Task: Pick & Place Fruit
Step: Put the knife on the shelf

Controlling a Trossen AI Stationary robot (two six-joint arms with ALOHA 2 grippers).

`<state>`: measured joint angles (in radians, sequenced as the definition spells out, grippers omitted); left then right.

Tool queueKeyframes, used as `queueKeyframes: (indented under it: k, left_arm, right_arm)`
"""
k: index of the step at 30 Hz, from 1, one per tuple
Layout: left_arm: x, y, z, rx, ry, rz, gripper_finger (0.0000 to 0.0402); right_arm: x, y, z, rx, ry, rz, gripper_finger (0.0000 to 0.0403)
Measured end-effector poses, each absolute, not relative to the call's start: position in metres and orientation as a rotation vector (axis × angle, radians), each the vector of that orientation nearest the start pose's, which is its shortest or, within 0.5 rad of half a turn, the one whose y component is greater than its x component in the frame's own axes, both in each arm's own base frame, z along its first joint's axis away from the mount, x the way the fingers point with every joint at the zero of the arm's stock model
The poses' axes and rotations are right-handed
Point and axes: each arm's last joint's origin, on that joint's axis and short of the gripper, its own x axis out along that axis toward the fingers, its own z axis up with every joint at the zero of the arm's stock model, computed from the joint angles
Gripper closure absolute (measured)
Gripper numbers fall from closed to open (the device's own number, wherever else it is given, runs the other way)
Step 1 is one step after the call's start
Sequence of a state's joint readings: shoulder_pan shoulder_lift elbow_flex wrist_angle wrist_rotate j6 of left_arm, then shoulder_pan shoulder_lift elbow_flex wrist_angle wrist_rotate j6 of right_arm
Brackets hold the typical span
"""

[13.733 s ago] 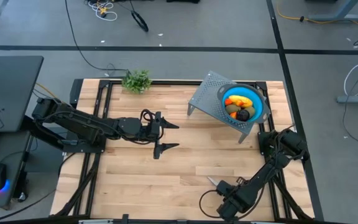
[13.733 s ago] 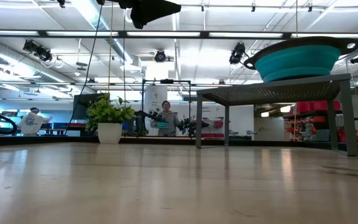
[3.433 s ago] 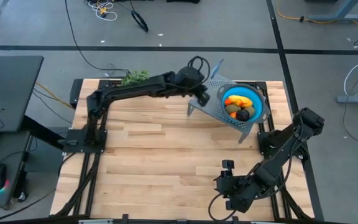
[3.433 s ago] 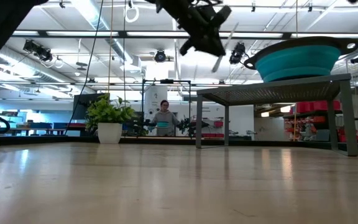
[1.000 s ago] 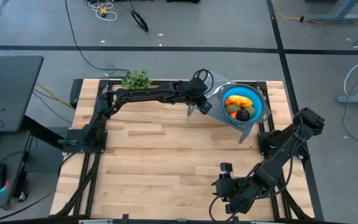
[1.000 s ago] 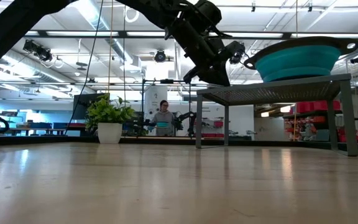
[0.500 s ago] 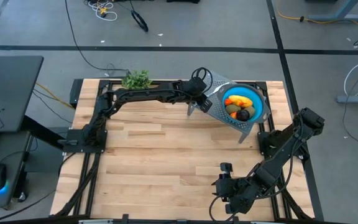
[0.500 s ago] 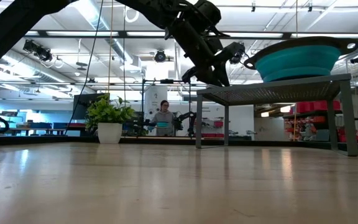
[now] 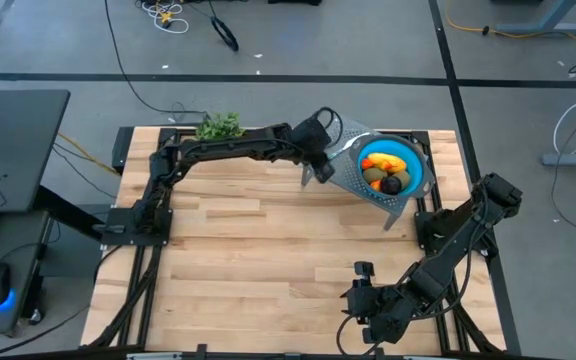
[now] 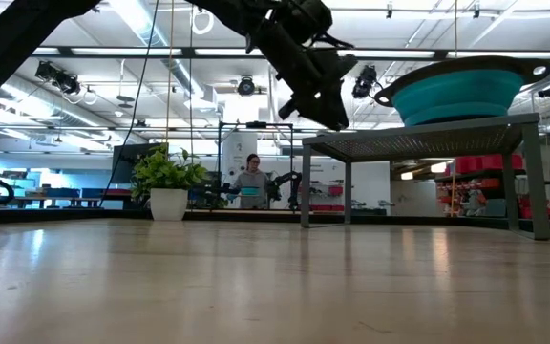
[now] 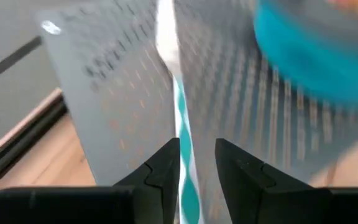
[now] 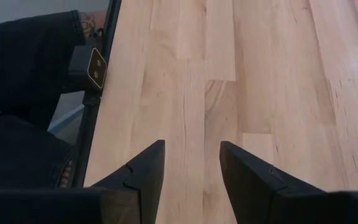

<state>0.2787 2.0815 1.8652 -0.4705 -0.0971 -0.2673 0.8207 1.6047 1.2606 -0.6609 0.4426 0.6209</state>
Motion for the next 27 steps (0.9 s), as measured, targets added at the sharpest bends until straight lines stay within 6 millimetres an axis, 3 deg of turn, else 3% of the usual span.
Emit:
queueKeyframes:
  k: [3,7,27]
  left_arm:
    - [0.4537,0.1301,0.2723,-0.195,0.735,0.388,0.0290]
    - [0.4500,0.1298,0.2691,-0.079,0.803,0.441,0.0289]
    - [0.4505,0.1292,0.2740,-0.126,0.767,0.397,0.0210]
  right_arm:
    - [0.2341,0.2331,0.2619,-0.016,0.868,0.079,0.0238]
    - [0.2342,0.2332,0.2620,-0.015,0.867,0.079,0.0238]
    - [0.2345,0.2336,0.2623,-0.010,0.864,0.082,0.0238]
